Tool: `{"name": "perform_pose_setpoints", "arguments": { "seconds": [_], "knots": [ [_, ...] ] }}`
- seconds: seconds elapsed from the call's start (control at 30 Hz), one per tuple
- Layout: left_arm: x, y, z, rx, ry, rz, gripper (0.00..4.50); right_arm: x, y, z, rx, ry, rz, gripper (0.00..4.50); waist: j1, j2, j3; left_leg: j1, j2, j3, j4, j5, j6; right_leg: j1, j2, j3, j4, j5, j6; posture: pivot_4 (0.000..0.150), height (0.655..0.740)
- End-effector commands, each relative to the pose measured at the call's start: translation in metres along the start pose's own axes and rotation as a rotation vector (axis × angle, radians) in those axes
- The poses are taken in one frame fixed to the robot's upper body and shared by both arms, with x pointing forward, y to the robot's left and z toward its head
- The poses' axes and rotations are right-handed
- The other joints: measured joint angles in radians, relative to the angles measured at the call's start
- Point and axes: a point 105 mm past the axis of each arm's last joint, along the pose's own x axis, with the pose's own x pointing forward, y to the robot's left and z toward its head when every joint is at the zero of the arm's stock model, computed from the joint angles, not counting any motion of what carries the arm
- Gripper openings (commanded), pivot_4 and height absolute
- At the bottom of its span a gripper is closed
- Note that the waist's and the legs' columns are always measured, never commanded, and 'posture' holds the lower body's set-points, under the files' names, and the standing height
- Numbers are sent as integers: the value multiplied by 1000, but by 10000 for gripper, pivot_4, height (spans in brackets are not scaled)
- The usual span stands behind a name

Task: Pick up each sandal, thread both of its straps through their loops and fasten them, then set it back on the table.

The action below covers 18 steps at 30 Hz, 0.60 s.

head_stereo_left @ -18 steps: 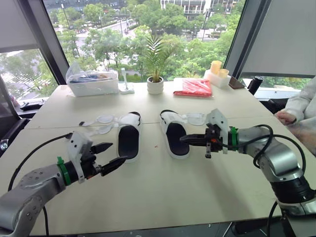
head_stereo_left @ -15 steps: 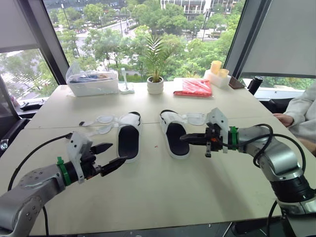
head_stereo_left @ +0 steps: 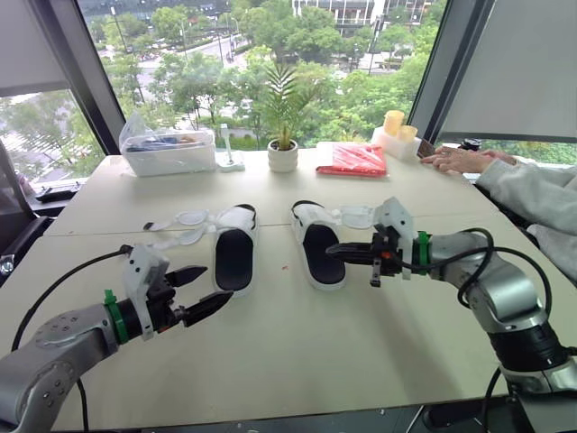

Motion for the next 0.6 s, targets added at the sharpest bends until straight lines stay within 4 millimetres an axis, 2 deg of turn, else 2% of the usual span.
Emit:
{"name": "perform_pose_setpoints", "arguments": {
  "seconds": [0.03, 0.33, 0.43, 0.6],
  "knots": [
    [-1, -4, 11, 42, -33, -6, 44722, 2, 0, 8, -44, -31, -15, 0, 0, 0, 0, 0, 0, 0, 0, 0, 0, 0, 0, 0, 0, 0, 0, 1500, 7400],
    [1, -5, 13, 34, -41, -10, 44722, 11, -8, 4, -82, -25, -85, 0, -1, 0, 0, 0, 0, 0, 0, 0, 0, 0, 0, 0, 0, 0, 0, 1500, 7400],
    [4, -5, 13, 33, -46, -10, 45000, 22, -25, -5, -192, 30, -196, 8769, -1, 0, 0, 0, 0, 0, 0, 0, 0, 0, 0, 0, 0, 0, 0, 1500, 7400],
    [8, -7, 12, 35, -45, -17, 45000, 50, -58, -12, -477, 138, -368, 34970, -8, 0, 0, 0, 0, 1, 0, 1, -1, -1, 0, 1, 1, 1, 2, 1500, 7400]
  ]
}}
